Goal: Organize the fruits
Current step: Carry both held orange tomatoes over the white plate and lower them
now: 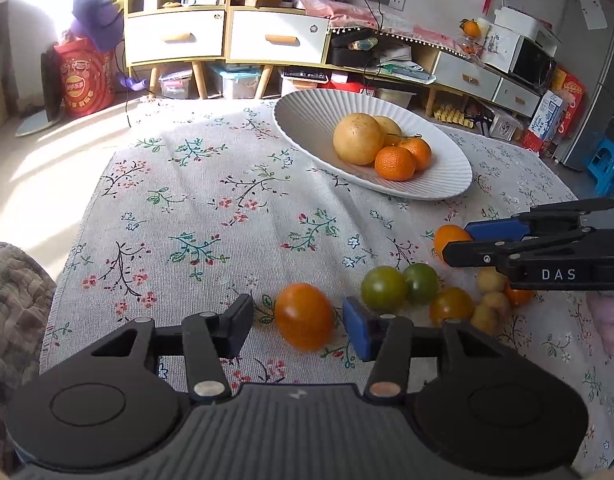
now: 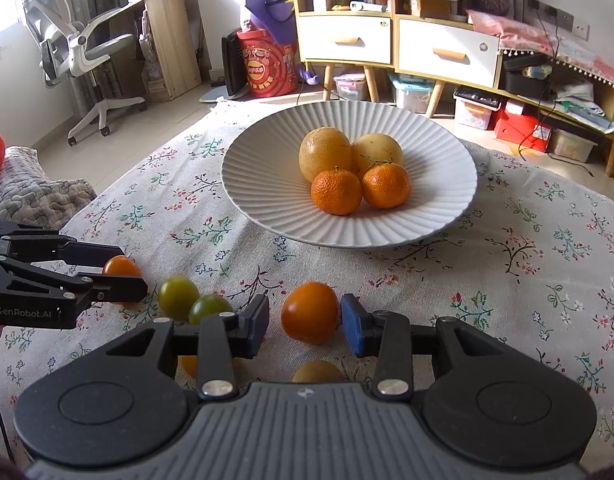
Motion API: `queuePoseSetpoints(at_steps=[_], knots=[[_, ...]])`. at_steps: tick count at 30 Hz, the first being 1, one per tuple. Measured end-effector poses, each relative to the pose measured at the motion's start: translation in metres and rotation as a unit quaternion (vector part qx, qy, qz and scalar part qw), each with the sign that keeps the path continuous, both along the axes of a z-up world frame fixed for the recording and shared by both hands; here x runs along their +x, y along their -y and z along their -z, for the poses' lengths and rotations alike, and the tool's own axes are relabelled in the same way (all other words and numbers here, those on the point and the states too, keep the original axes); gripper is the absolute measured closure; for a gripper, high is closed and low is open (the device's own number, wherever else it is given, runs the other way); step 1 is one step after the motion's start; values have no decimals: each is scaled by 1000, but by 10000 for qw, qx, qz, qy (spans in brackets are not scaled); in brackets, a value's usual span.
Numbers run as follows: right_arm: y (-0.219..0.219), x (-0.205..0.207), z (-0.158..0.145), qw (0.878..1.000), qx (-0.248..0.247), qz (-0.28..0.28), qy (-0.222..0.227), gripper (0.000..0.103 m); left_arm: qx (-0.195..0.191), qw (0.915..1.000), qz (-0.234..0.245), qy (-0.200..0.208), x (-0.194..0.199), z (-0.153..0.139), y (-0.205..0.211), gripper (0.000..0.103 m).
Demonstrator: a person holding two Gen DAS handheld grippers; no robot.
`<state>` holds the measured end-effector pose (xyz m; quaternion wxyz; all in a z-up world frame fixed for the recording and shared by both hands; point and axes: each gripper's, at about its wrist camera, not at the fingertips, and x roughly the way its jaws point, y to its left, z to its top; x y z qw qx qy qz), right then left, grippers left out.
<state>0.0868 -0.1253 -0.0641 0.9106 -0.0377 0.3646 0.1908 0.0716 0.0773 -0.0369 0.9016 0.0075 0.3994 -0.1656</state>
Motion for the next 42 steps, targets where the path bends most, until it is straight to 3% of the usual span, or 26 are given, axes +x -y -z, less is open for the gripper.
queuePoseSetpoints(at_steps=[2, 7, 16, 29, 36, 42], knots=[[-1, 0, 1, 10000, -32, -46, 10, 67, 44, 10000, 23, -1, -4, -2, 3, 66], [-3, 2, 5, 9999, -85, 33, -72, 69, 41, 10000, -2, -63, -3, -1, 4, 86], [-4, 0, 3, 9998, -112, 124, -77, 75, -42, 9998, -115, -138, 0, -8, 6, 87], [7, -6, -27, 9991, 256, 202, 276, 75, -200, 9996, 19, 198, 13, -32, 25, 87], [25, 14, -39, 9961, 415, 601, 497, 75, -403, 9985, -7, 380, 39, -46, 46, 87], [38, 31, -37, 9928, 524, 944, 524, 75, -334, 9989, -43, 333, 57, -37, 57, 87]])
